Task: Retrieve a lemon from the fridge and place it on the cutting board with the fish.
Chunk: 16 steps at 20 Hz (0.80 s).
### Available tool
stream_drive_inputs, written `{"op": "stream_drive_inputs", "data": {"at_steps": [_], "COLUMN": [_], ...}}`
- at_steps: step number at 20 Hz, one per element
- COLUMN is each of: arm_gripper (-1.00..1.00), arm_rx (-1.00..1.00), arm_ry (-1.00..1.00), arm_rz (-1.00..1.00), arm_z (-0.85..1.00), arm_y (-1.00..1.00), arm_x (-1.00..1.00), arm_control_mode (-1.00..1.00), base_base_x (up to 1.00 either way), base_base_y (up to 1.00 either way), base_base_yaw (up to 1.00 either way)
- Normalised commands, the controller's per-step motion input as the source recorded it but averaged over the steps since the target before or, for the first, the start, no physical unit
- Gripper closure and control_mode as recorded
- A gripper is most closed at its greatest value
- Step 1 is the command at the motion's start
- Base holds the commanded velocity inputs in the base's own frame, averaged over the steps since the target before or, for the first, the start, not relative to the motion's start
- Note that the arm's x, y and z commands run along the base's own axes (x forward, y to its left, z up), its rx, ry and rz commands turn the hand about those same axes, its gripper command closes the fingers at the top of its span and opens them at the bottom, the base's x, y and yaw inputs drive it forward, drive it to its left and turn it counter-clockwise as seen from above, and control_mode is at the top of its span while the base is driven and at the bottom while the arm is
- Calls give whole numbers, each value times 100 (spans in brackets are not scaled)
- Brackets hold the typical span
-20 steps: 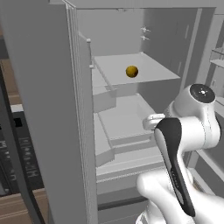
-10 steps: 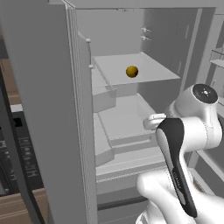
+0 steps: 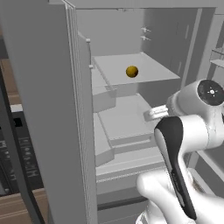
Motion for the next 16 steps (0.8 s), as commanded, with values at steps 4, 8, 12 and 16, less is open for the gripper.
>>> {"op": "stream_drive_inputs", "data": {"at_steps": [4, 8, 12, 16], "arm_gripper": [-100, -100, -100, -100], "arm_rx": [1, 14, 4, -6], "arm_ry": [-8, -1, -6, -11], "arm_rz": [0, 0, 0, 0], "arm_z": [59, 49, 23, 10], "arm_y": [4, 0, 0, 7], "arm_x": [0, 0, 0, 14], "arm_control_mode": [-100, -100, -100, -100], "base_base_x": [0, 0, 0, 0], "base_base_y": [0, 0, 0, 0], "base_base_yaw": [0, 0, 0, 0]}}
